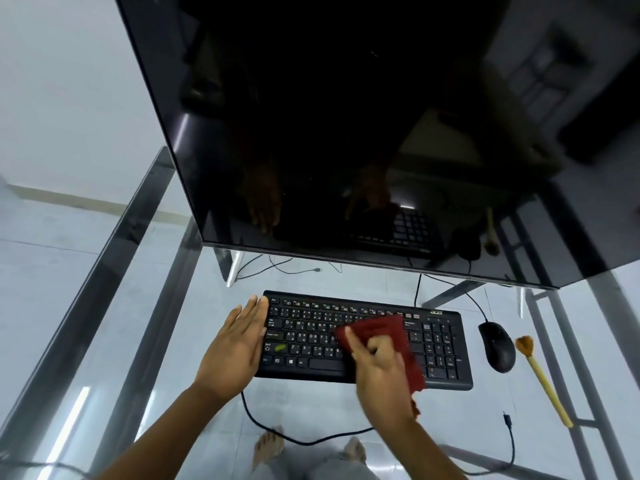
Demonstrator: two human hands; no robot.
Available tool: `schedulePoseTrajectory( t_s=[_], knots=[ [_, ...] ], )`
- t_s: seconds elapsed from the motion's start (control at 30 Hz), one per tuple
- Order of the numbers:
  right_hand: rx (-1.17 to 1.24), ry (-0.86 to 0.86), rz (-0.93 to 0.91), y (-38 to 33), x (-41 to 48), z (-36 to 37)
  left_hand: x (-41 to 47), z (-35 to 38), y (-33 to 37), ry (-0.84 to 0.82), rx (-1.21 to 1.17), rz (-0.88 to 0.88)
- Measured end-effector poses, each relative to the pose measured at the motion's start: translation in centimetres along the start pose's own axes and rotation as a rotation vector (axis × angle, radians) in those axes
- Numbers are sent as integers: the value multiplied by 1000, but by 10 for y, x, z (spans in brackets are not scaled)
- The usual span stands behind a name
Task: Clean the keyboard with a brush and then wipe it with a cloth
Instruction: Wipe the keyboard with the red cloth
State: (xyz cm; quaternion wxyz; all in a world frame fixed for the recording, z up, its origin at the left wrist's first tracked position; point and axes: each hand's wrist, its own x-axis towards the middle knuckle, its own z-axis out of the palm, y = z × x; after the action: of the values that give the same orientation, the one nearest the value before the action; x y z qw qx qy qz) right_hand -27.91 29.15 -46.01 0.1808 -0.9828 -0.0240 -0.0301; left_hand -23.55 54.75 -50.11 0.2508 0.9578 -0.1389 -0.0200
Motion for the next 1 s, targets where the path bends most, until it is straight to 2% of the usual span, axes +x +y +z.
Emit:
schedulePoseTrajectory(
  t_s=[0.07, 0.13, 0.17, 0.3, 0.37, 0.5, 0.53, 0.63, 0.67, 0.8, 0.83, 0.93, 1.0],
  knots=[
    [25, -110, -233, -26, 1, 6, 0, 0, -2, -8, -5, 7],
    [-3, -246, -381, -29, 4, 8, 1, 1, -4, -15, -26, 20],
    [-16, -272, -398, -20, 7, 8, 1, 1, -5, -14, -35, 23],
    [86, -202, -120, -1, 6, 2, 0, 2, -5, -3, -32, 11],
    [33, -200, -129, -20, 3, 7, 0, 2, -5, -9, -26, 5],
    [222, -308, -10, -49, 31, 4, 0, -1, -4, -15, -17, 17],
    [222, -298, 8, -44, 42, 0, 0, -1, -5, -14, -21, 22],
    [403, -168, 240, -27, 53, -12, -1, 0, -4, -10, -31, 20],
    [436, -157, 259, -32, 50, -13, -1, 0, -4, -9, -29, 17],
    [493, -399, 218, -74, 27, -1, 0, -1, -4, -24, -29, 26],
    [491, -414, 210, -75, 32, -1, 0, -1, -5, -21, -28, 30],
    [539, -303, 306, -58, 62, -22, -1, 0, -5, 2, -31, 31],
    [535, -217, 307, -47, 66, -28, -1, 1, -5, 8, -37, 32]
  ],
)
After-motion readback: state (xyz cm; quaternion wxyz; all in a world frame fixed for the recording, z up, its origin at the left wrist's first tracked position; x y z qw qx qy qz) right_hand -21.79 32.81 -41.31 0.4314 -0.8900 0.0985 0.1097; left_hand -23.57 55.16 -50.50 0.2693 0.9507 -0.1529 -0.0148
